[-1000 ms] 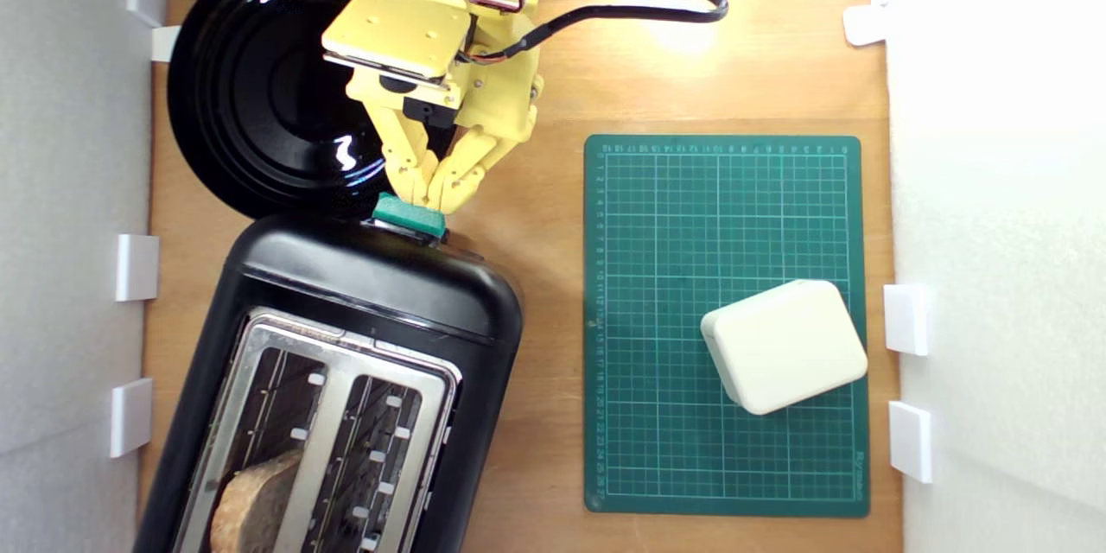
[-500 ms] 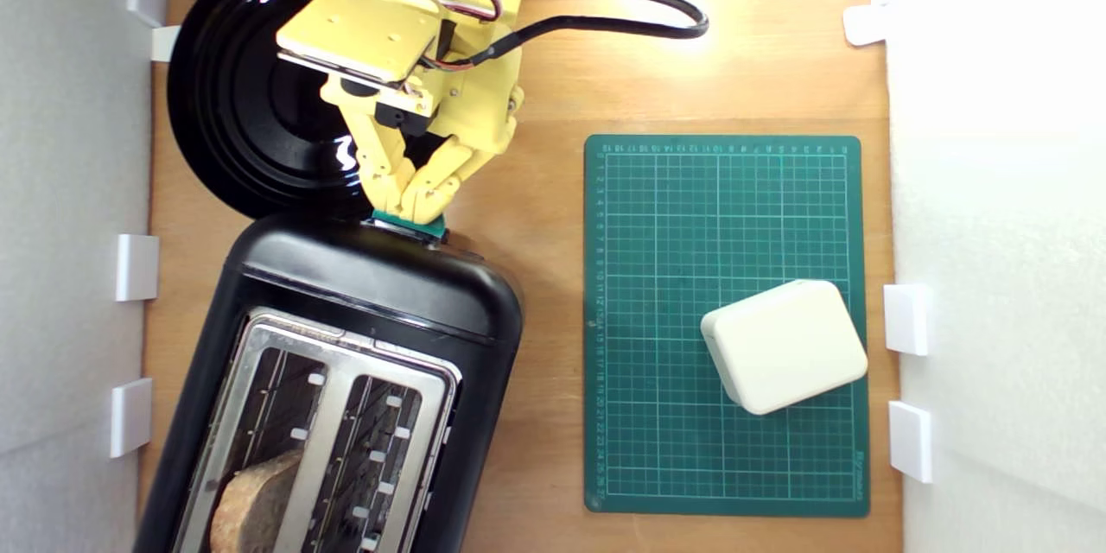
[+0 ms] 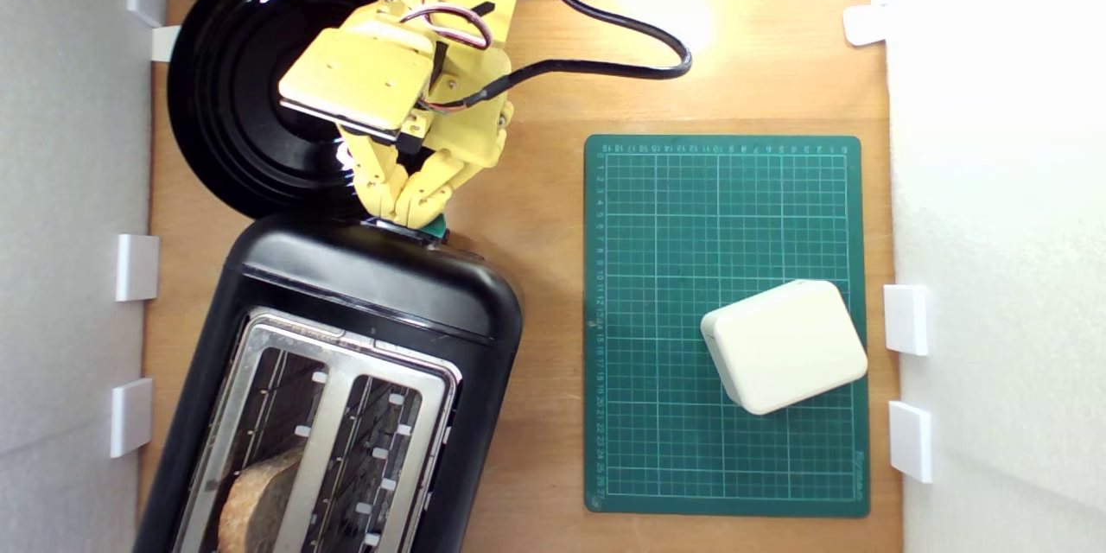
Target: Start toaster
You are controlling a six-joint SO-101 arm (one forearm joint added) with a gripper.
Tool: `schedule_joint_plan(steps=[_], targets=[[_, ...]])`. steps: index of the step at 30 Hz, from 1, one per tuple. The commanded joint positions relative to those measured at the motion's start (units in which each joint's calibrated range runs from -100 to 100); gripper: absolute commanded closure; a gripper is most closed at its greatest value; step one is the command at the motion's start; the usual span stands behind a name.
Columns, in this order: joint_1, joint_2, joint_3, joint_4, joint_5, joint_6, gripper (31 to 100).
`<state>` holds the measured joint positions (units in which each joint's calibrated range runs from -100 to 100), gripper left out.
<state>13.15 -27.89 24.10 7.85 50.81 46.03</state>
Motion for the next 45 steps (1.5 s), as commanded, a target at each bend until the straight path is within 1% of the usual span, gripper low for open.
schedule_joint_plan(steps=[1, 8, 14, 20, 29, 35, 40, 45], targets=[[0.7, 2.3, -2.4, 0.0, -0.8, 0.3, 98.9], [0.7, 6.4, -2.2, 0.0, -0.8, 0.0, 98.9], [0.7, 6.3, 2.8, 0.1, -1.0, 0.2, 98.9], [0.8, 6.2, 11.5, 0.1, -9.6, 0.0, 98.9], [1.8, 7.0, 16.1, 0.1, -11.3, 0.0, 98.9], [1.7, 7.0, 24.0, 0.1, -19.4, 0.1, 98.9], [1.7, 7.4, 25.2, 0.1, -19.8, 0.0, 98.9], [1.5, 11.2, 25.1, 0.1, -20.2, -0.1, 98.9]])
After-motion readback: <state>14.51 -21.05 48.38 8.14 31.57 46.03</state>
